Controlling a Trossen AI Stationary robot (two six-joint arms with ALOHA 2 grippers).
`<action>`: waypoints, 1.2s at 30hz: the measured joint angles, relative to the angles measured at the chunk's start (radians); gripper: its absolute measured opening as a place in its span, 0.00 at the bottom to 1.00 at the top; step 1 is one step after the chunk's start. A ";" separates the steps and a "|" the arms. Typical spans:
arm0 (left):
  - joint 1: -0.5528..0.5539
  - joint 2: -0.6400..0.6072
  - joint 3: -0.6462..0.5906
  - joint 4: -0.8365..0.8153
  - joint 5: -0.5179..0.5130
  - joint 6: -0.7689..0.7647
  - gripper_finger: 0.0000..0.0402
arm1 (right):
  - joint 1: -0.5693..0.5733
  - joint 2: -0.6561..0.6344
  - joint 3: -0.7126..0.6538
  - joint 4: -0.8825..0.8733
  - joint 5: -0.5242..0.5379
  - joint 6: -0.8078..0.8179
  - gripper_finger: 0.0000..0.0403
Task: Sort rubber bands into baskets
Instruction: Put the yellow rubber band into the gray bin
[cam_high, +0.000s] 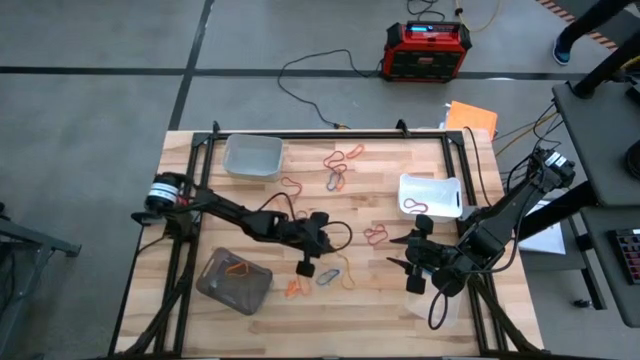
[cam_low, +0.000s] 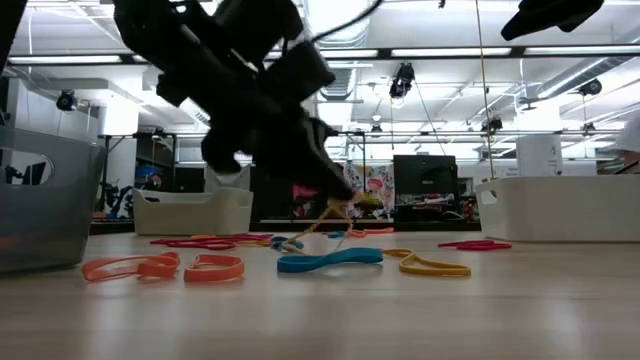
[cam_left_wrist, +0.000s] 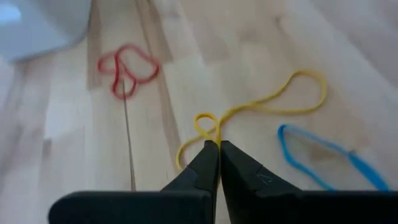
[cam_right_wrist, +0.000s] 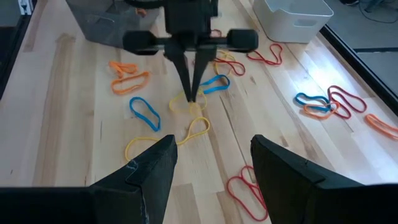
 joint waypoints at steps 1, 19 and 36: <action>0.000 -0.014 0.000 0.002 0.002 0.004 0.00 | 0.000 0.000 0.000 0.000 0.000 0.000 0.50; 0.007 -0.337 0.001 -0.018 -0.230 0.105 0.00 | 0.000 0.000 0.000 0.000 0.000 0.000 0.50; 0.393 -0.606 0.000 -0.480 -0.229 0.082 0.00 | -0.074 0.000 0.000 0.033 0.248 0.000 0.50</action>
